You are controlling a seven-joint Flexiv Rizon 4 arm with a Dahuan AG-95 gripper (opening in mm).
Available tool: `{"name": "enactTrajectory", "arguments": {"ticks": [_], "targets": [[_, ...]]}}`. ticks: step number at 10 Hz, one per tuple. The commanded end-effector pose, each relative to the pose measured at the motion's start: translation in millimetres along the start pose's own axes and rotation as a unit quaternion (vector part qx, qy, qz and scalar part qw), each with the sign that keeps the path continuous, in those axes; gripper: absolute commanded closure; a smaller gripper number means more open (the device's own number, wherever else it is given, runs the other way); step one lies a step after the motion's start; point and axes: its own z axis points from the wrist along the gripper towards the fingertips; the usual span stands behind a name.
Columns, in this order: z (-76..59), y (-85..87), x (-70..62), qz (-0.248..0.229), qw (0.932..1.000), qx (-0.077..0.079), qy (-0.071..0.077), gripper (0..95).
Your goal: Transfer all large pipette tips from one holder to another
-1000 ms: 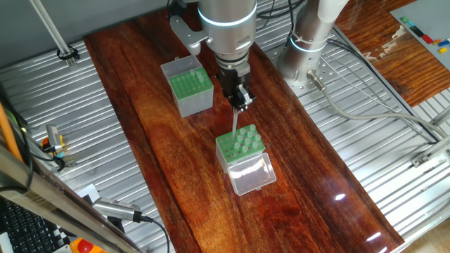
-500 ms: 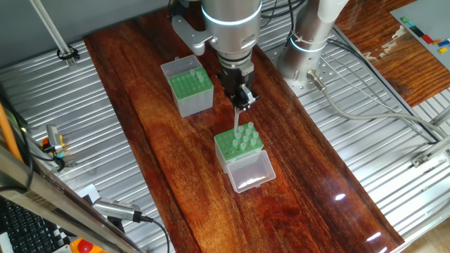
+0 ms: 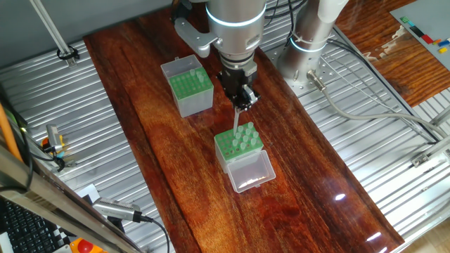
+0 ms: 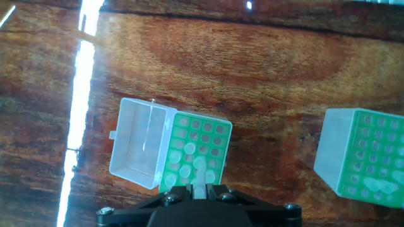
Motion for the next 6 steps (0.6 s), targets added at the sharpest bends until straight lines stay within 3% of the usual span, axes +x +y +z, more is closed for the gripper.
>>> {"name": "enactTrajectory", "arguments": {"ticks": [1, 2, 4, 6], "targets": [[-0.2, -0.6, 0.9, -0.018, 0.9998, 0.008, 0.002, 95.0], [-0.2, -0.6, 0.9, -0.018, 0.9998, 0.008, 0.002, 95.0], [-0.8, -26.6, 16.9, -0.046, 0.9989, 0.010, 0.003, 95.0], [9.5, -50.0, 32.3, -0.070, 0.9975, 0.014, 0.000, 95.0]]}}
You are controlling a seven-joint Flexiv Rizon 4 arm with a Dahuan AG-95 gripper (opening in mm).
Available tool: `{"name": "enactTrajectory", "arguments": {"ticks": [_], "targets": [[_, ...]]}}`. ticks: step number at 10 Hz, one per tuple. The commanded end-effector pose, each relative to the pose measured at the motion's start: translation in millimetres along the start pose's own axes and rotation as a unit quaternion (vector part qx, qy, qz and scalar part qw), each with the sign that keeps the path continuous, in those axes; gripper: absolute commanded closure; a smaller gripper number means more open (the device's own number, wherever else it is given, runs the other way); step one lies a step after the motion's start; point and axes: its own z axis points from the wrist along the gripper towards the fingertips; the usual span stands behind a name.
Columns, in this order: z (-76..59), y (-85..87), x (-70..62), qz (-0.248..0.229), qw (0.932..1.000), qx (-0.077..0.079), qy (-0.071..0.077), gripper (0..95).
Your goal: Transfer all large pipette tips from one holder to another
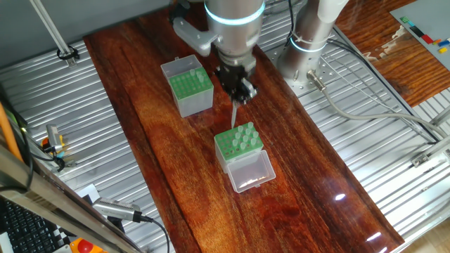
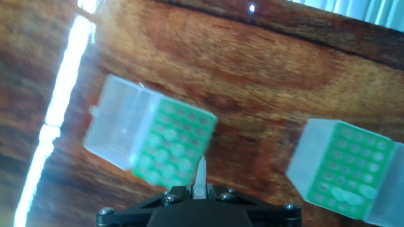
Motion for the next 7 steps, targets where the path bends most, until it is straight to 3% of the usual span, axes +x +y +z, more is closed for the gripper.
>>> {"name": "enactTrajectory", "arguments": {"ticks": [1, 4, 7], "targets": [[12.6, -14.2, 12.6, -0.027, 0.9996, 0.006, -0.004, 95.0], [13.4, -13.1, 10.7, -0.039, 0.9992, 0.005, 0.004, 95.0], [13.4, -13.1, 10.7, -0.025, 0.9992, 0.031, 0.009, 95.0]]}}
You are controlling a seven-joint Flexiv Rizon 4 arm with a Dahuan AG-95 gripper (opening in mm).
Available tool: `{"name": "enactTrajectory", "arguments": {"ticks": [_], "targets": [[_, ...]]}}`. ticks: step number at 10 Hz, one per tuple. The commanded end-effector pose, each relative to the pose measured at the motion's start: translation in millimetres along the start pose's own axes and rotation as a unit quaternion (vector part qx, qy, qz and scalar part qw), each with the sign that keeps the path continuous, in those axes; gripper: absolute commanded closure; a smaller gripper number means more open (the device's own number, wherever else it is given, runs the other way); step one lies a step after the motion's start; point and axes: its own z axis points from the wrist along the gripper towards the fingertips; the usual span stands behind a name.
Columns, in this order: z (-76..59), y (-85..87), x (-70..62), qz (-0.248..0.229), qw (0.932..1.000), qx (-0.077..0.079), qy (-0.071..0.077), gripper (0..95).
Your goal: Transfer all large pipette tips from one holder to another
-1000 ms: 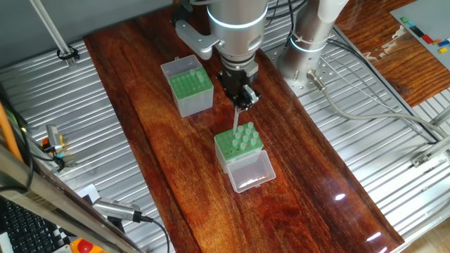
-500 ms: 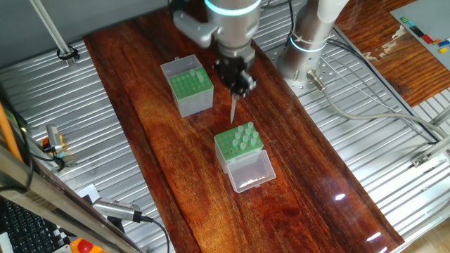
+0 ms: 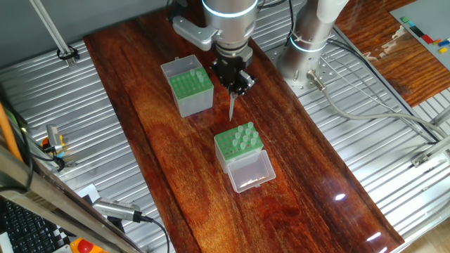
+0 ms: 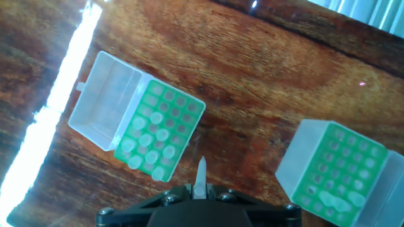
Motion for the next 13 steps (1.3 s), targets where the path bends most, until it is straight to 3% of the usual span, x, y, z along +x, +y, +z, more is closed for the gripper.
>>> {"name": "enactTrajectory", "arguments": {"ticks": [1, 3, 7, 10, 13], "targets": [[0.1, -0.4, 2.1, 0.015, 0.9996, 0.022, 0.002, 95.0], [-1.2, -5.5, 4.4, 0.005, 0.9997, 0.021, 0.006, 95.0], [-8.6, -77.9, 38.5, -0.043, 0.9990, 0.008, 0.005, 95.0], [-8.6, -77.9, 38.5, -0.024, 0.9997, 0.000, 0.001, 95.0], [-9.0, -80.2, 38.0, -0.003, 1.0000, 0.007, 0.004, 95.0]]}}
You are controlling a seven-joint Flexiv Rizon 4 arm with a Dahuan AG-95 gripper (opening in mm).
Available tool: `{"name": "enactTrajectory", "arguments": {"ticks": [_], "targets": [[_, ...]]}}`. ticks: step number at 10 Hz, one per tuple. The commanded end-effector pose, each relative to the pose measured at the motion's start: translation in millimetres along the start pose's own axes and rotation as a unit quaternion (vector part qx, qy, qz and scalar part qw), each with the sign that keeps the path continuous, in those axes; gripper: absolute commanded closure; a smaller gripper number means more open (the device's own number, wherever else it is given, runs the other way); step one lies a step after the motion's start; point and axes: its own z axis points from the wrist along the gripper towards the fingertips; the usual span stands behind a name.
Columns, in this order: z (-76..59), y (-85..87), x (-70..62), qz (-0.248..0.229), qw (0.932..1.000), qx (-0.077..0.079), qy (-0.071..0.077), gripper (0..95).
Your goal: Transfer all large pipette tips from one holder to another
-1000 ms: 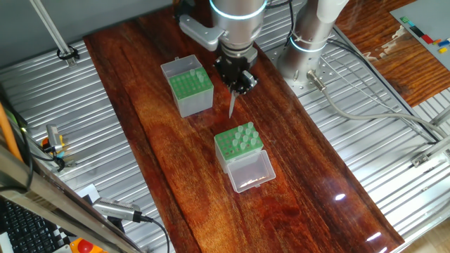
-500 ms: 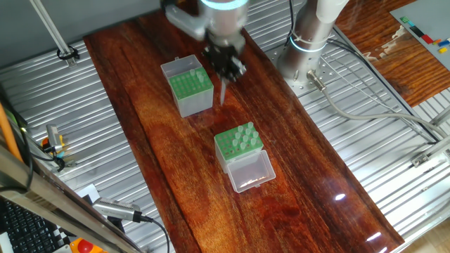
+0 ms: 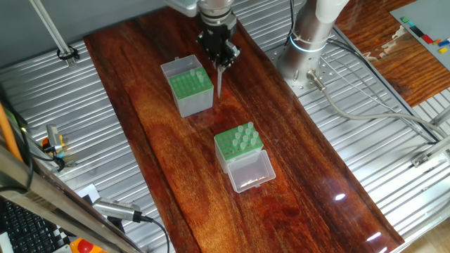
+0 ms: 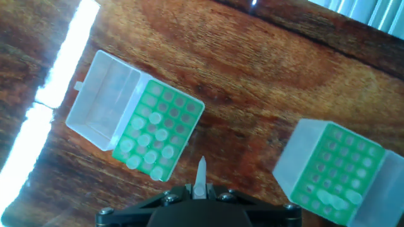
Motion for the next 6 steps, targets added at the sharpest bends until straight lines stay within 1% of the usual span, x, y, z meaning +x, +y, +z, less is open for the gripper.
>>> {"name": "enactTrajectory", "arguments": {"ticks": [1, 2, 3, 4, 6], "targets": [[-2.2, -6.1, 2.6, 0.017, 0.9997, 0.016, 0.006, 95.0], [-4.6, -13.2, 2.9, 0.009, 0.9998, 0.017, 0.008, 95.0], [-5.3, -15.5, 2.7, 0.007, 0.9998, 0.019, 0.009, 95.0], [-8.5, -24.1, 1.2, 0.000, 0.9996, 0.024, 0.012, 95.0], [-19.3, -38.3, -1.6, -0.012, 0.9995, 0.025, 0.013, 95.0]]}}
